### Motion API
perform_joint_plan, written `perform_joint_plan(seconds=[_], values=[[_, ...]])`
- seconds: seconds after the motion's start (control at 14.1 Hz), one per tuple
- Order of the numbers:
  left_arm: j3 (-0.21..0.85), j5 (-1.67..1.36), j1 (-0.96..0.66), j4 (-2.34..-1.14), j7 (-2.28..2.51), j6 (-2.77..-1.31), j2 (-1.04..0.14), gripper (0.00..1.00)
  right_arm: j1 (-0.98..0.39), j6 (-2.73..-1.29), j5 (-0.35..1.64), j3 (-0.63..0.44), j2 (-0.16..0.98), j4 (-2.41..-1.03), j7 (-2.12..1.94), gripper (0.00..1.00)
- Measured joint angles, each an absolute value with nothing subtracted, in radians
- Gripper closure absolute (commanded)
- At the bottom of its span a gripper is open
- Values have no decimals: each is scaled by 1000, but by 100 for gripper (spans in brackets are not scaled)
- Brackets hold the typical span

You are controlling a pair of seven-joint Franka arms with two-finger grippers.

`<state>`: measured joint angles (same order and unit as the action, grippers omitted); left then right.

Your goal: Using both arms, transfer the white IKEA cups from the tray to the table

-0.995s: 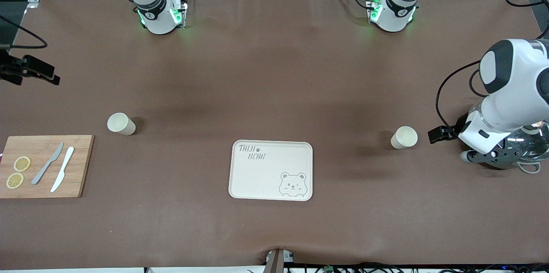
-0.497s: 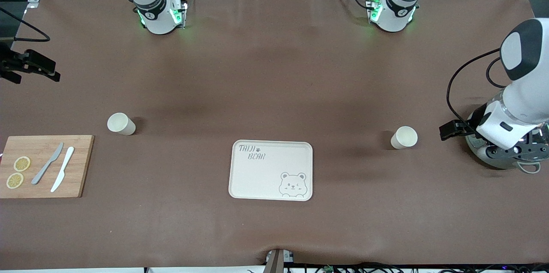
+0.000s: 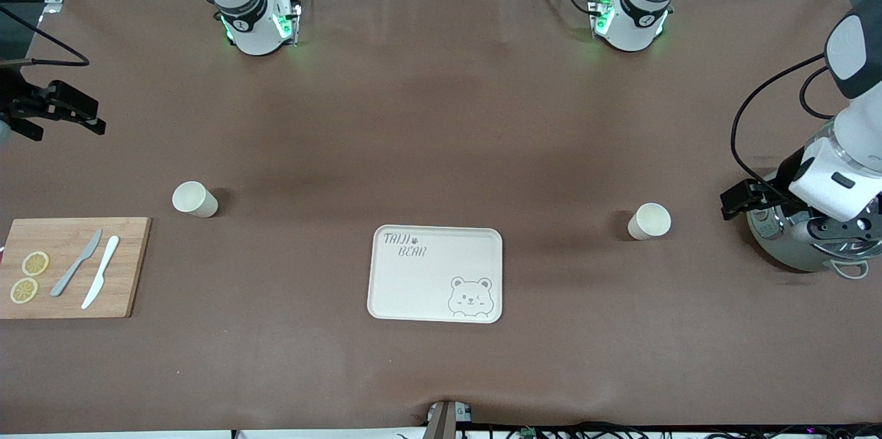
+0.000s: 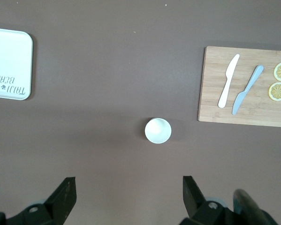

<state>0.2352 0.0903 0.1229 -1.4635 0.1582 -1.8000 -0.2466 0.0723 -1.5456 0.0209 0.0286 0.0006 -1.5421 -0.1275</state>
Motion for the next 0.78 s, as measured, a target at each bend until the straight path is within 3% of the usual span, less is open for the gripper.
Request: perform_joint_plan(seconds=[0.78], values=[[224,90,136,-1450,156,-1709,-145,0,72,-1516,-16,19,-39,-1551,-127,0]])
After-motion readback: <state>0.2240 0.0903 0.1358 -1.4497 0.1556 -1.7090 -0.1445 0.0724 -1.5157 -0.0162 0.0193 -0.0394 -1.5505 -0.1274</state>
